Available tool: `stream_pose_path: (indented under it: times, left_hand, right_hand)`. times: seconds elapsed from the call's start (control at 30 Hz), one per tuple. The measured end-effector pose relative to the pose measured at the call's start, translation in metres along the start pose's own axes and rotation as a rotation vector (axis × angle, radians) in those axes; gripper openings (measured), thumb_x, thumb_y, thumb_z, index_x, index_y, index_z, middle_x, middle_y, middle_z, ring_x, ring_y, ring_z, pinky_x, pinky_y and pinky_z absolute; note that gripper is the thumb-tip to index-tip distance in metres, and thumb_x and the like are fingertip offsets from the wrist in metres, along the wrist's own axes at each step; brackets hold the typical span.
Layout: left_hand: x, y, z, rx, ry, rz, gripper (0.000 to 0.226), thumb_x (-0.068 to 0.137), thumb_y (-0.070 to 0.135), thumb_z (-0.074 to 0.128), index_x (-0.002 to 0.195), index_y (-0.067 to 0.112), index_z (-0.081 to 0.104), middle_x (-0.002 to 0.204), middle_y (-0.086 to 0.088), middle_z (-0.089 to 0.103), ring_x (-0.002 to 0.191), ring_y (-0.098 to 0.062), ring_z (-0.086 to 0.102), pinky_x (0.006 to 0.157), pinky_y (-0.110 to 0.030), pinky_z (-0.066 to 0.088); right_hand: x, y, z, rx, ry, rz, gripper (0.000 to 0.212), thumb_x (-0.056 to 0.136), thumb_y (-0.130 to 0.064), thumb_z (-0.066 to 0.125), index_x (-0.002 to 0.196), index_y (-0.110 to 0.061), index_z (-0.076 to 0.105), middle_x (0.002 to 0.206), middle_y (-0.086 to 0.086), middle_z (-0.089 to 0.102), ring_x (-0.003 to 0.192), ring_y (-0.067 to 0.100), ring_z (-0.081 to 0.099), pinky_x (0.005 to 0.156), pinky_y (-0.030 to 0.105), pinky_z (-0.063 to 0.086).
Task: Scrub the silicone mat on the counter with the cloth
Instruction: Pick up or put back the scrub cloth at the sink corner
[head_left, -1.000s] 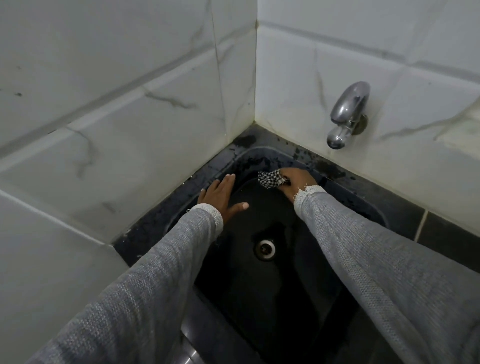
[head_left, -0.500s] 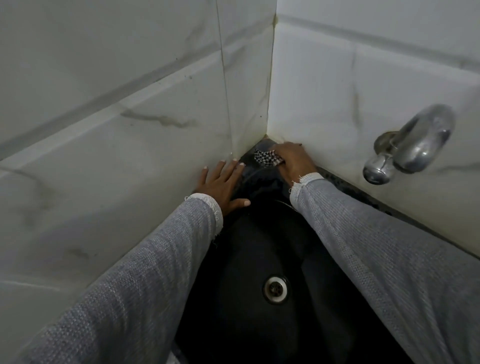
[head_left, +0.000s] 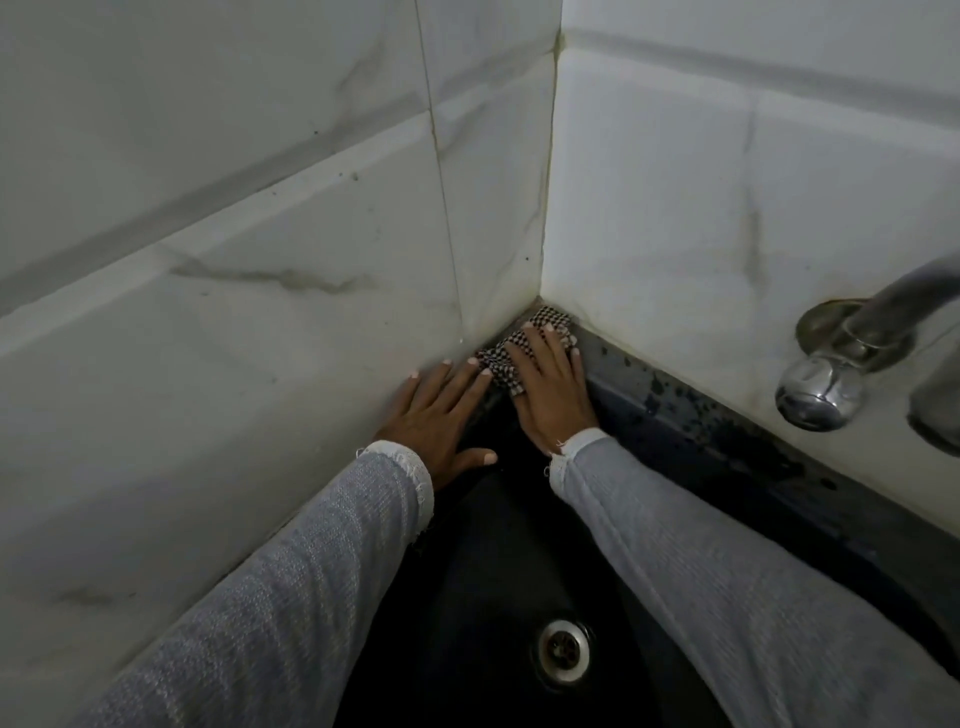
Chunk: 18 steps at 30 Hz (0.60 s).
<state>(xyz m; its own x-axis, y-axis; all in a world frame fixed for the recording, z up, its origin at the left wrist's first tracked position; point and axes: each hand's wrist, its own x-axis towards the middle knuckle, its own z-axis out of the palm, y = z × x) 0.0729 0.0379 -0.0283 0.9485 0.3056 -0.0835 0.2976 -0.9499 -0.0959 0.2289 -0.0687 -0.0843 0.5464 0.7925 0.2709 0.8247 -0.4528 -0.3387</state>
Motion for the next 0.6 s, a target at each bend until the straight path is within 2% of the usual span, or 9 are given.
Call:
stream_pose_path:
  times: [0.07,0.2,0.4,0.6]
  left_hand:
    - [-0.001,0.0,0.006,-0.01,-0.008,-0.004,0.101,0.064,0.08,0.004,0.15,0.028,-0.013,0.159,0.008,-0.012,0.147,-0.018,-0.008,0.117,-0.04,-0.004]
    - [-0.003,0.003,0.012,-0.046,-0.035,-0.003,0.094,0.083,0.073,0.036,0.15,0.028,-0.012,0.159,0.008,-0.014,0.147,-0.019,-0.01,0.117,-0.042,-0.004]
    - [-0.007,0.005,0.013,-0.044,-0.038,-0.01,0.094,0.084,0.071,0.038,0.15,0.027,-0.012,0.159,0.007,-0.014,0.147,-0.019,-0.01,0.117,-0.043,-0.003]
    - [-0.019,0.015,0.003,-0.118,-0.087,-0.035,0.093,0.085,0.07,0.038,0.149,0.029,-0.016,0.158,0.007,-0.017,0.146,-0.019,-0.012,0.117,-0.043,-0.004]
  right_hand:
    - [-0.007,0.001,0.003,-0.023,0.0,0.008,0.06,0.086,-0.027,0.043,0.144,-0.021,0.027,0.156,0.005,0.015,0.144,0.026,0.005,0.116,0.051,0.008]
    - [-0.008,0.003,0.007,-0.035,-0.02,0.001,0.061,0.087,-0.037,0.031,0.145,-0.019,0.023,0.156,0.008,0.013,0.144,0.027,0.005,0.116,0.05,0.01]
    - [0.013,0.004,0.007,-0.022,-0.08,0.024,0.064,0.09,-0.039,0.038,0.147,-0.016,0.018,0.157,0.007,0.005,0.144,0.026,-0.003,0.117,0.049,0.004]
    - [0.002,0.0,-0.016,-0.063,-0.139,0.017,0.078,0.086,-0.061,0.034,0.149,-0.023,0.007,0.158,0.002,-0.006,0.144,0.022,-0.011,0.116,0.045,-0.005]
